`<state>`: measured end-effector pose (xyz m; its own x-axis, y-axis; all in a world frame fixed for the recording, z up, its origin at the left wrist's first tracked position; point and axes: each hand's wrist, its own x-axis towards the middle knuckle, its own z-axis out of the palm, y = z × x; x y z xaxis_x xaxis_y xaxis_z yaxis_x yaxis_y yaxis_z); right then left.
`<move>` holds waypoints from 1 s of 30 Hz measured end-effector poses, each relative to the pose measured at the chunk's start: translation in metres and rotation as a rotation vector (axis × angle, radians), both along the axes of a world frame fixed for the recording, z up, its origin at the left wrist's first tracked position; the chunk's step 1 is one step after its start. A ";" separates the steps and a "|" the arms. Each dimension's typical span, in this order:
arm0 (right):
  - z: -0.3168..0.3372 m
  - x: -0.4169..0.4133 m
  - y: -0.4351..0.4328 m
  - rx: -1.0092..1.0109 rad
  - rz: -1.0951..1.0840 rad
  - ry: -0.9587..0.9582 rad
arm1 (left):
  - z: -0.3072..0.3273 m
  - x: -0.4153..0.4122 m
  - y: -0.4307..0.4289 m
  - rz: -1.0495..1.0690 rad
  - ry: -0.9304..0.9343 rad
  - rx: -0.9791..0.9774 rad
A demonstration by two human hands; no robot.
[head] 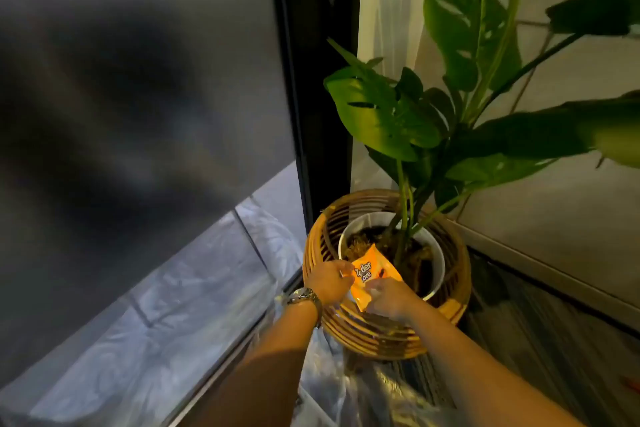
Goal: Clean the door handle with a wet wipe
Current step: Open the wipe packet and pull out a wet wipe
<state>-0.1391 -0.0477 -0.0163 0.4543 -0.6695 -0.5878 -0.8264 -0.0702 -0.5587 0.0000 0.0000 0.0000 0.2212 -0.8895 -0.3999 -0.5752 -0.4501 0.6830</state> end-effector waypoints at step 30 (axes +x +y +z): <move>0.427 0.090 0.056 0.078 -0.151 -0.828 | 0.426 0.085 0.159 0.599 0.149 -0.593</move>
